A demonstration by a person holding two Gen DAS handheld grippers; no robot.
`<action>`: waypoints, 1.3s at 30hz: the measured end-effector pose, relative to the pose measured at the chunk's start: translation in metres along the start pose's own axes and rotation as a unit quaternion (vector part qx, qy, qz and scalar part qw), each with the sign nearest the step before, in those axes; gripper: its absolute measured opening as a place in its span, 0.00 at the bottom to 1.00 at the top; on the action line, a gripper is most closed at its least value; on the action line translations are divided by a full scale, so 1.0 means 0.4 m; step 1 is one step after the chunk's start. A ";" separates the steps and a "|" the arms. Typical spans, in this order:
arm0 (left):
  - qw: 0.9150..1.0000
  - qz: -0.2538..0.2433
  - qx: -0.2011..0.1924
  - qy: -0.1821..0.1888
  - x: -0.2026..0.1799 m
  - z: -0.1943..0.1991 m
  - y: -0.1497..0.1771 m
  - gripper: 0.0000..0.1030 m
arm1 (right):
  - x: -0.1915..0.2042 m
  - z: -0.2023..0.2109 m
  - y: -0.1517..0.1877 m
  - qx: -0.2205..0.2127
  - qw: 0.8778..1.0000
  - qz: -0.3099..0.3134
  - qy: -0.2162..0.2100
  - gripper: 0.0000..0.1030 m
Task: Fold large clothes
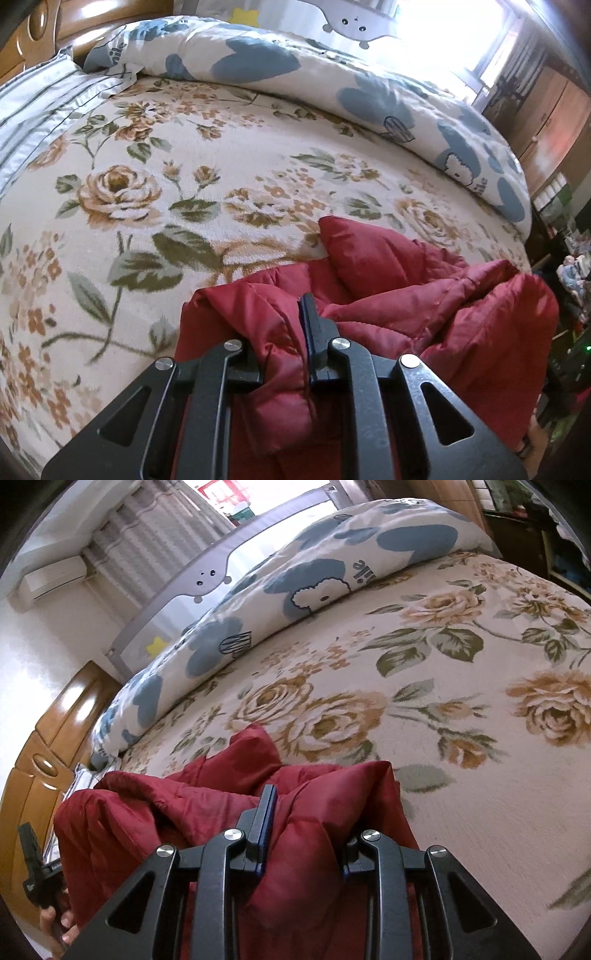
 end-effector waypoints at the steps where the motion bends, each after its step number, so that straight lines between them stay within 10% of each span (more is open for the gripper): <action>1: 1.000 -0.001 0.002 -0.003 0.003 -0.011 -0.003 0.14 | 0.002 -0.013 -0.003 0.001 1.000 -0.002 0.003 0.26; 12: 1.000 -0.012 0.012 -0.023 -0.004 -0.070 -0.024 0.16 | 0.001 -0.128 -0.010 0.019 0.999 -0.015 0.038 0.28; 28: 0.996 -0.084 -0.031 0.028 -0.142 0.169 0.043 0.38 | 0.008 -0.159 -0.009 0.014 0.999 -0.009 0.048 0.29; 34: 0.988 -0.126 0.034 0.086 -0.241 0.111 0.174 0.38 | 0.008 -0.154 -0.012 0.015 0.999 -0.009 0.047 0.29; 39: 0.987 -0.139 0.063 0.053 -0.246 0.020 0.217 0.41 | -0.007 -0.104 -0.031 0.025 0.999 -0.019 0.021 0.39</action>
Point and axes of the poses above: each gripper's, at about its wrist camera, not at the fingertips, and z roughly against the way its jaws point, x to its left, y to its underside, the point moved 1 cm from there along -z, roughly the way its jaws point, and after that the axes turned 15 degrees about y, right-handed, at the moved point
